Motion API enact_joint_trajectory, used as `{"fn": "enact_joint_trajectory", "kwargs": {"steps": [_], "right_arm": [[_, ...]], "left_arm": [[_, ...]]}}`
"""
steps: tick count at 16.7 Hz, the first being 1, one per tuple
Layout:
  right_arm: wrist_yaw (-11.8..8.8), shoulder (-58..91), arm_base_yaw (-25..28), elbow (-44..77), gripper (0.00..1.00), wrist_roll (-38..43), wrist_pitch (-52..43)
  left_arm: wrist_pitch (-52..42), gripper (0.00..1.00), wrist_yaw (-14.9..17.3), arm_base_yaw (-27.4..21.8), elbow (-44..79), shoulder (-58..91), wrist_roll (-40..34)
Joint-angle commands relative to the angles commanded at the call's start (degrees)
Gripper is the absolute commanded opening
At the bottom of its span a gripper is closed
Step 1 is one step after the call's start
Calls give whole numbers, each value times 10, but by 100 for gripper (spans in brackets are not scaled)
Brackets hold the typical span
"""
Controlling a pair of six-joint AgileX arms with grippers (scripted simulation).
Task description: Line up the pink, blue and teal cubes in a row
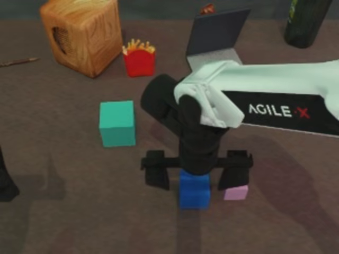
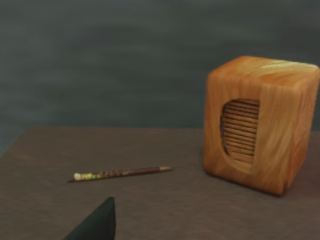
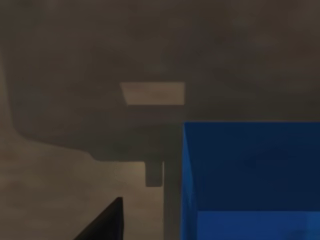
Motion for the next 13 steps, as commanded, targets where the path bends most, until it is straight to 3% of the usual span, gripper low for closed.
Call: {"fn": "enact_joint_trajectory", "kwargs": {"steps": [5, 13], "right_arm": [[0, -3, 0, 9, 100, 1, -10], [0, -42, 5, 100, 100, 0, -141]], "left_arm": [[0, 100, 0, 0, 0, 0, 0], [0, 100, 0, 0, 0, 0, 0]]}}
